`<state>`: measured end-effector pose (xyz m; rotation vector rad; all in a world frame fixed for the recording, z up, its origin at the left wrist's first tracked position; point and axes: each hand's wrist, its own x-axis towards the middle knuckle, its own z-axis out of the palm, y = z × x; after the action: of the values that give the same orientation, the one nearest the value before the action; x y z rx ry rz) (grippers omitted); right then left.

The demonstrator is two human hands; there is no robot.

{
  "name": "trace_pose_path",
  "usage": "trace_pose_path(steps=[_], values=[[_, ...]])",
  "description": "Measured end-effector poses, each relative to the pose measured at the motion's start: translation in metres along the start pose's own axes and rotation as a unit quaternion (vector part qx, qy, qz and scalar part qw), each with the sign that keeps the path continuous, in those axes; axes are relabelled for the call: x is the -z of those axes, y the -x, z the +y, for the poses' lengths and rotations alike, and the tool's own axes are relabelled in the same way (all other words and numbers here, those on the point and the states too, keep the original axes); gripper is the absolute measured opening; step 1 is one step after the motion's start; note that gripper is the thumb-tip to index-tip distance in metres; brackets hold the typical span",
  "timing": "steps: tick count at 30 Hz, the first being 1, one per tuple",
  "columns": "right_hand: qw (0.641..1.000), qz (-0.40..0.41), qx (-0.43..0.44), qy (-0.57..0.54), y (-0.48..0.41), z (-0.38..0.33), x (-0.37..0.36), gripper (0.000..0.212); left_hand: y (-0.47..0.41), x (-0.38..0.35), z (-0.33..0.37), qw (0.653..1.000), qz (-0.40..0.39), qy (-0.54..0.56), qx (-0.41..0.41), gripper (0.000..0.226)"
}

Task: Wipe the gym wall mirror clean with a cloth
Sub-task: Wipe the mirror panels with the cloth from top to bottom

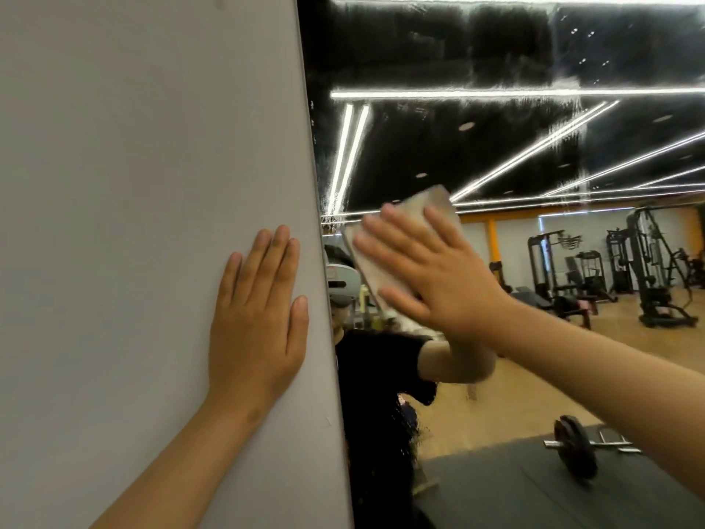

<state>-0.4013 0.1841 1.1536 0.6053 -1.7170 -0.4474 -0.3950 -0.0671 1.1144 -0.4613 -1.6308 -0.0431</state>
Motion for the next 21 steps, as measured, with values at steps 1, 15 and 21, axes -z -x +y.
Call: trace_pose_path(steps=[1, 15, 21], values=[[0.999, 0.014, -0.034, -0.003, -0.018, 0.010, 0.002, 0.061, 0.000, 0.000, 0.000, 1.000, 0.000, -0.001, 0.001, 0.058], [0.984, 0.092, -0.140, -0.066, -0.126, -0.005, 0.014, 0.060, 0.001, -0.001, -0.002, 0.999, 0.008, 0.038, 0.005, 0.057], [0.989, 0.083, -0.090, -0.079, -0.065, -0.050, 0.002, 0.059, 0.002, 0.001, -0.004, 0.996, 0.021, 0.088, 0.017, 0.057]])
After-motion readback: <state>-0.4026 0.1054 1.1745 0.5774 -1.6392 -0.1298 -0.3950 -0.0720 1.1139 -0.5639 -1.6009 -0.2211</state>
